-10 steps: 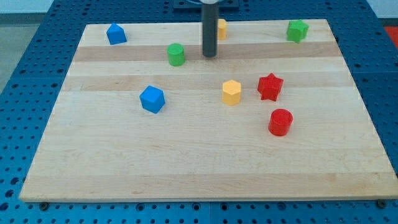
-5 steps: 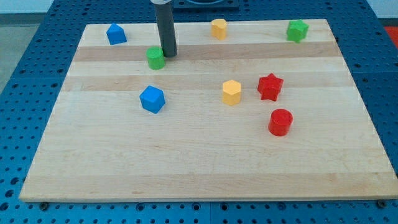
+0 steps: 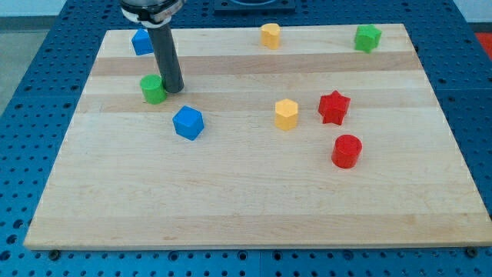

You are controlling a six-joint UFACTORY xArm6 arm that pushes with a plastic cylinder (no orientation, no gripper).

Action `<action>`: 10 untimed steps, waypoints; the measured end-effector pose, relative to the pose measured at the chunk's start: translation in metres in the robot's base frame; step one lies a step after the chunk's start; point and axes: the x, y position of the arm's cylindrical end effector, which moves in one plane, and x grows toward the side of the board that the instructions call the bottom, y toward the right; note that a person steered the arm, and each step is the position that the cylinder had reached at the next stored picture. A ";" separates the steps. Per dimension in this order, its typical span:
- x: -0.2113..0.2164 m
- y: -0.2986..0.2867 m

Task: Move the green circle to the center left

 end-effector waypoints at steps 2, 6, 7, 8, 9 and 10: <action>-0.021 0.000; 0.013 -0.049; 0.020 -0.056; 0.020 -0.053; 0.007 -0.002; -0.003 0.063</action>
